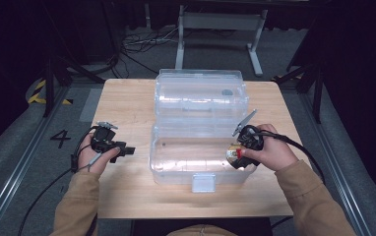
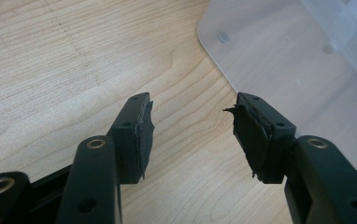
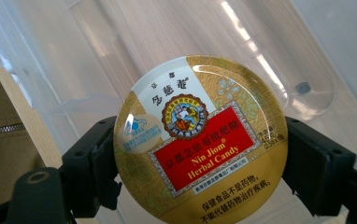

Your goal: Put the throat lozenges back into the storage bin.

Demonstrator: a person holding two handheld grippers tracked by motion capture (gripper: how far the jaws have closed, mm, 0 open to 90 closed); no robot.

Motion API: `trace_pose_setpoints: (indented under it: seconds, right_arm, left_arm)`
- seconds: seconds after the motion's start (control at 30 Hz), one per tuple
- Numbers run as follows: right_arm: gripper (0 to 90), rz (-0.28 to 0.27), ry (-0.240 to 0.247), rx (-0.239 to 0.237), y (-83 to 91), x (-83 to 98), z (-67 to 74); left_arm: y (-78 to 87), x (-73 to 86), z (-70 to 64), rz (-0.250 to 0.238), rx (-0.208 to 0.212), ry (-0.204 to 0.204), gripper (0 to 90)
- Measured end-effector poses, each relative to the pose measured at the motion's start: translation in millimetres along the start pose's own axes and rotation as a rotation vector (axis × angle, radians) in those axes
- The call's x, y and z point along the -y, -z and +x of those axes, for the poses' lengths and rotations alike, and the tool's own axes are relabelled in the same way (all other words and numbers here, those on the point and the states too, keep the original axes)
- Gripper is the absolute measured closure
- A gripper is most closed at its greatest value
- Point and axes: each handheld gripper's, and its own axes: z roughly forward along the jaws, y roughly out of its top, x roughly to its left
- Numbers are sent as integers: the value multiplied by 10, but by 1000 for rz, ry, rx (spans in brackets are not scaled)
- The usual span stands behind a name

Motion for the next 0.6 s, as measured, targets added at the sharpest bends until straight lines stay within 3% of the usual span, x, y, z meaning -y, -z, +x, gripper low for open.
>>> trace_pose_setpoints:
  seconds: [0.6]
  right_arm:
    - [197, 39, -54, 15, -205, -27, 39]
  left_arm:
    - [6, 2, 12, 0, -1, 0, 474]
